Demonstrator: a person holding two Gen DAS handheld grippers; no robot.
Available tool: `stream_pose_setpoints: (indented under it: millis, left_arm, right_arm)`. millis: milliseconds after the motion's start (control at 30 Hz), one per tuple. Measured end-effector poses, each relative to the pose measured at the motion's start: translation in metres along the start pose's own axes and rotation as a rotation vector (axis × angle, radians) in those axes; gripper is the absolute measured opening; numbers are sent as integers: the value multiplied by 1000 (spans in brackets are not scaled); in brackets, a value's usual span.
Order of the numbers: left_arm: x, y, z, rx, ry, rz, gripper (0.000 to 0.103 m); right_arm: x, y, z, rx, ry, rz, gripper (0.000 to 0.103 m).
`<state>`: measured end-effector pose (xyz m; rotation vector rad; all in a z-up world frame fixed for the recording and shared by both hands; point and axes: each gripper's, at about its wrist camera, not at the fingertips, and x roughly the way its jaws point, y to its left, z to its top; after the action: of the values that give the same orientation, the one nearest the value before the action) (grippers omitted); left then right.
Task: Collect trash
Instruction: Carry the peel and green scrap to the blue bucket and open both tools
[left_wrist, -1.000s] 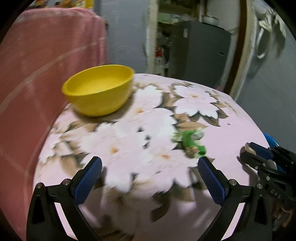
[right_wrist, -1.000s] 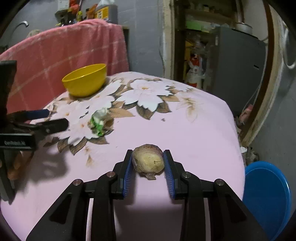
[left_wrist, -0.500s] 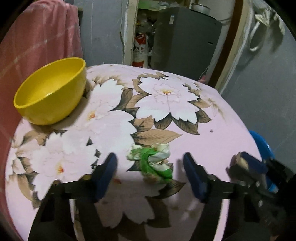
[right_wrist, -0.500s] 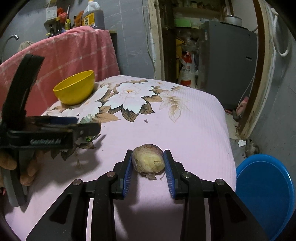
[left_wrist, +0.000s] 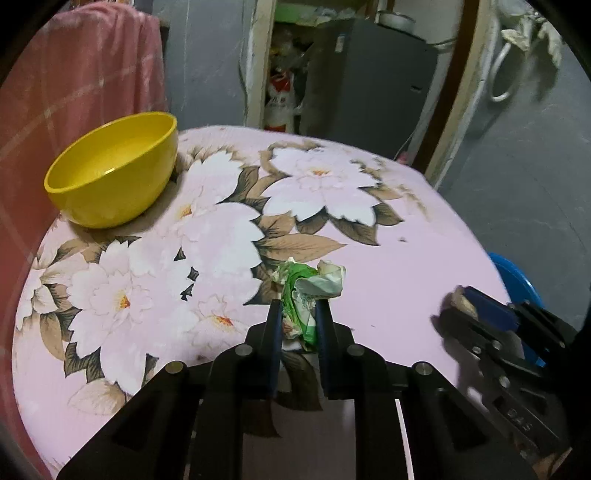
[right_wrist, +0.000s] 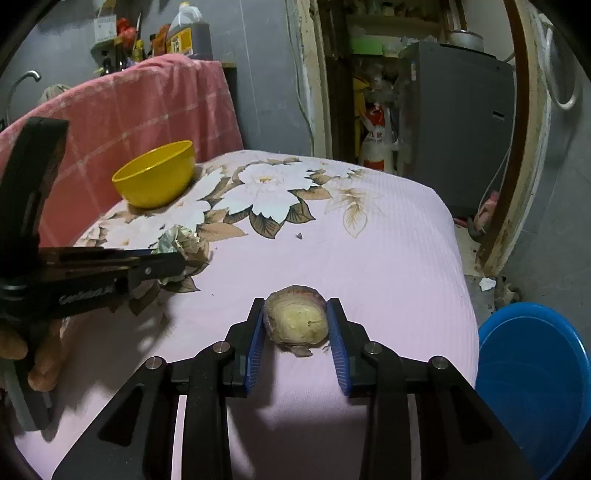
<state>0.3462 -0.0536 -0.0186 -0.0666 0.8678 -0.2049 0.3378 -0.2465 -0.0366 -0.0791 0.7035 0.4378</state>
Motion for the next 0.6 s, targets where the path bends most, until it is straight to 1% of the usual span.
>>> stream_pose_setpoints:
  millis: [100, 200, 300, 433, 500, 600]
  left_arm:
    - [-15, -4, -9, -6, -59, -36, 14]
    - [-34, -8, -17, -23, -145, -81, 14]
    - [-55, -21, -18, -6, -246, -103, 14]
    - [-77, -40, -10, 16, -362, -133, 14]
    - [-84, -54, -3, 27, -406, -146, 14]
    - [-92, -76, 6, 57, -446, -180, 14]
  right_arm:
    - [-5, -1, -1, 6, -23, 3, 30]
    - [-18, -1, -1, 15, -82, 0, 30]
    - [-42, -4, 3, 21, -185, -17, 30]
    - [-81, -14, 6, 34, -353, -62, 30]
    - [-99, -21, 6, 52, -432, -93, 30]
    - [-121, -35, 6, 88, -522, -137, 30]
